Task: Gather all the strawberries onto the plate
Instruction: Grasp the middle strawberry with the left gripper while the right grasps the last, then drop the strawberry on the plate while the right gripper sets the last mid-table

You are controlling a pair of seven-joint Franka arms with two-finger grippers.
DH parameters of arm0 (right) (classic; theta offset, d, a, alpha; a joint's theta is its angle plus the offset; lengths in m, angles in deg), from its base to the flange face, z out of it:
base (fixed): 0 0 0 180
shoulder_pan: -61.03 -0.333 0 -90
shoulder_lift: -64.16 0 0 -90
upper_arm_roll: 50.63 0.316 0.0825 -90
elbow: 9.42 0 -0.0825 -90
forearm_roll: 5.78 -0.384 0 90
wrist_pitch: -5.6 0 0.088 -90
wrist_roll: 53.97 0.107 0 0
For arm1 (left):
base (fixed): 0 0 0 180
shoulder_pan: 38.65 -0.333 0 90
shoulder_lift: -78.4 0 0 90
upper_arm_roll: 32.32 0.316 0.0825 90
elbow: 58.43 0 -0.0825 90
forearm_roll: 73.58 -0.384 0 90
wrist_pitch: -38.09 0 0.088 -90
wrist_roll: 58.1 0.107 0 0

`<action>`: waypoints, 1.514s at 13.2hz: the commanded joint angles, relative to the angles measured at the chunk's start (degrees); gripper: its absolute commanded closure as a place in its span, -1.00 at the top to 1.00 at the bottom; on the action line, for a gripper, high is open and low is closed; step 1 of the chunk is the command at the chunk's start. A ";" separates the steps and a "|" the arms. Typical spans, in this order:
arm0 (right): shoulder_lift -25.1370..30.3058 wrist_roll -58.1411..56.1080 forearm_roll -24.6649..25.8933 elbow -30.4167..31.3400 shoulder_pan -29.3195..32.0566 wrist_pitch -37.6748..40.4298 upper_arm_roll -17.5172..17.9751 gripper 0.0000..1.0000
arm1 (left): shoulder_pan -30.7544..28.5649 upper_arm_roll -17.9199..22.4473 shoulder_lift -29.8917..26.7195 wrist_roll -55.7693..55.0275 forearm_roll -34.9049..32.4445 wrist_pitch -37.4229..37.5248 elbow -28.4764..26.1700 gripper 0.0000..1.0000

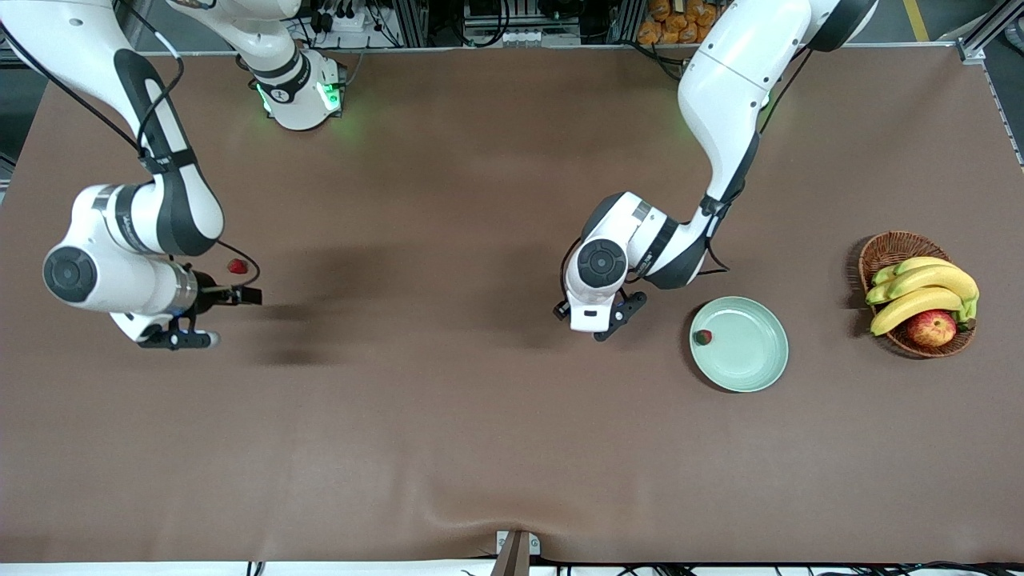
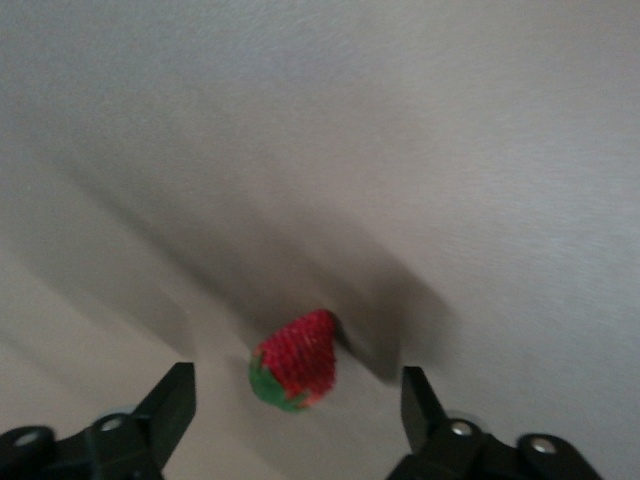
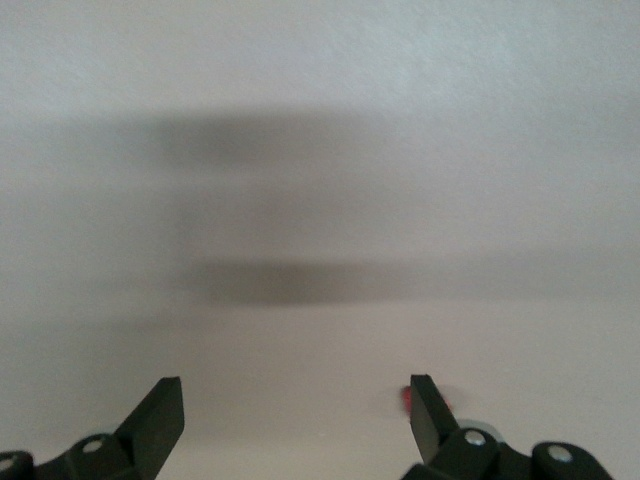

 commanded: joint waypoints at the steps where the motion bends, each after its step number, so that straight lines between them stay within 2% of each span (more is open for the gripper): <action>1: 3.37 -6.82 1.25 9.21 6.13 -6.88 1.17 1.00 | -0.11 0.25 -0.74 -0.55 0.33 -0.47 -0.61 0.56; 2: 3.11 -8.24 1.25 10.97 7.53 -9.52 1.17 1.00 | -0.20 0.34 -0.56 -0.55 0.33 -0.47 -0.34 0.38; 4: 1.97 -10.18 1.25 12.39 9.73 -12.00 1.17 0.85 | -0.55 0.25 -0.56 -0.64 0.33 -0.47 -0.60 0.01; 6: 1.53 -11.50 1.25 13.61 10.71 -12.00 1.17 0.67 | -0.82 0.34 -0.39 -0.64 0.33 -0.56 -0.52 -0.22; 7: 1.44 -11.50 1.25 14.58 10.80 -12.26 1.26 0.65 | -1.34 0.34 -0.30 -0.64 0.24 -0.47 -0.34 -0.45; 8: 1.35 -11.50 1.25 15.55 10.89 -12.88 1.26 0.60 | -1.52 0.34 -0.65 -0.64 0.33 -0.47 -0.34 -0.93; 10: 1.26 -11.50 1.16 18.18 10.80 -16.20 1.26 0.52 | -2.91 0.43 -2.57 -0.99 0.77 0.84 -0.43 -1.00; 11: 0.83 -11.50 1.16 19.15 10.89 -18.05 1.26 0.51 | -4.67 0.34 -3.97 -1.25 0.77 4.33 -0.34 -1.00; 13: 0.38 -11.50 1.16 19.95 10.80 -18.68 1.26 0.29 | -8.44 0.34 -7.49 1.37 0.33 14.43 -0.17 -1.00; 16: -0.49 -11.50 1.16 20.48 10.97 -18.77 1.26 0.04 | -14.07 0.95 -9.87 2.35 -1.07 19.90 -0.25 -1.00; 17: -0.50 -11.50 1.16 20.39 10.89 -18.86 1.35 -0.26 | -16.35 0.69 -10.05 3.83 -4.65 21.40 -0.34 -1.00; 18: -0.41 -11.50 1.16 20.39 10.89 -18.86 1.35 -0.47 | -18.46 0.52 -9.79 6.28 -6.51 21.76 -0.43 -1.00; 19: -0.32 -11.50 1.16 20.13 10.71 -18.68 1.35 -0.82 | -20.66 0.25 -9.27 8.30 -6.70 21.59 -0.25 -1.00; 20: -0.06 -11.50 1.16 19.87 10.54 -18.25 1.35 -1.00 | -21.64 0.25 -8.83 9.28 -6.70 20.81 -0.17 -1.00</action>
